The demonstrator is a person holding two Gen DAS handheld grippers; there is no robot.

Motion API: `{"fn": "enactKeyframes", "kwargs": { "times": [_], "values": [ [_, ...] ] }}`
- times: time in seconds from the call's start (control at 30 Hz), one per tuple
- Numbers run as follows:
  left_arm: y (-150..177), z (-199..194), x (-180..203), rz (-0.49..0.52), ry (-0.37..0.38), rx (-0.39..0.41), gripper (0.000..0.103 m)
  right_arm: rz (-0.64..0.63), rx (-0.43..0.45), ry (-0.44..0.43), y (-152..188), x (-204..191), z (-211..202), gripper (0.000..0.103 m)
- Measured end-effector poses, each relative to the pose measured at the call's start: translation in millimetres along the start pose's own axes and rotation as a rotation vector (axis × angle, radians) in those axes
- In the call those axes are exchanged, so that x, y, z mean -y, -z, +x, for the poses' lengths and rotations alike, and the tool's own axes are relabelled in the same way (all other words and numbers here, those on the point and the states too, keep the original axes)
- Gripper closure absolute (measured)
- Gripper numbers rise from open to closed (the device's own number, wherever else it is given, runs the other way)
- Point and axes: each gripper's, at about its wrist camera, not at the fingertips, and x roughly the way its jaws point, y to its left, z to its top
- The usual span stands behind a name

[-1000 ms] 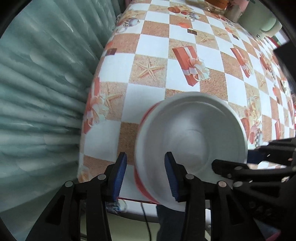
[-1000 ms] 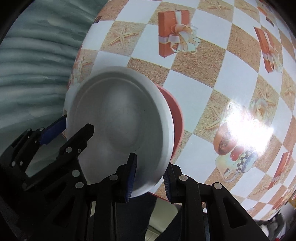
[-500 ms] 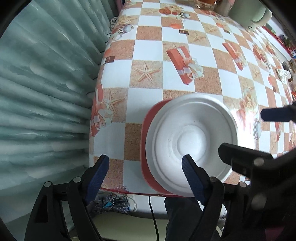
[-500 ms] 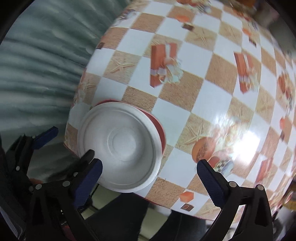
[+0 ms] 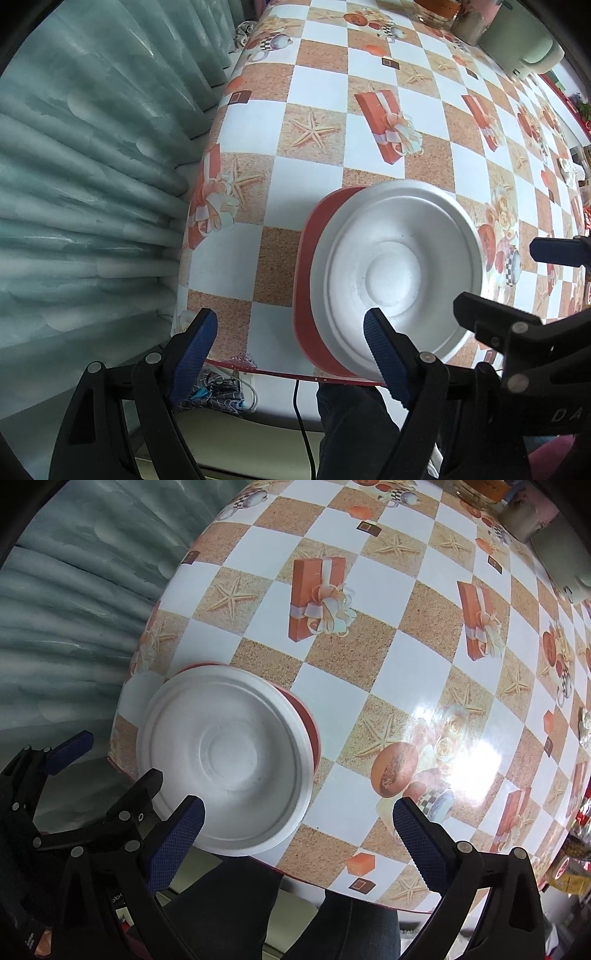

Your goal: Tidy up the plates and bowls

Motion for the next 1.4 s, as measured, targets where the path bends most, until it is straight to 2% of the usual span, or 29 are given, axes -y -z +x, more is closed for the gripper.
{"fn": "enactKeyframes", "kwargs": {
  "times": [1.4],
  "values": [
    [0.0, -1.8, -0.5, 0.028, -0.013, 0.005, 0.019, 0.022, -0.005, -0.005, 3.9, 0.6, 3.5, 0.0]
  ]
}}
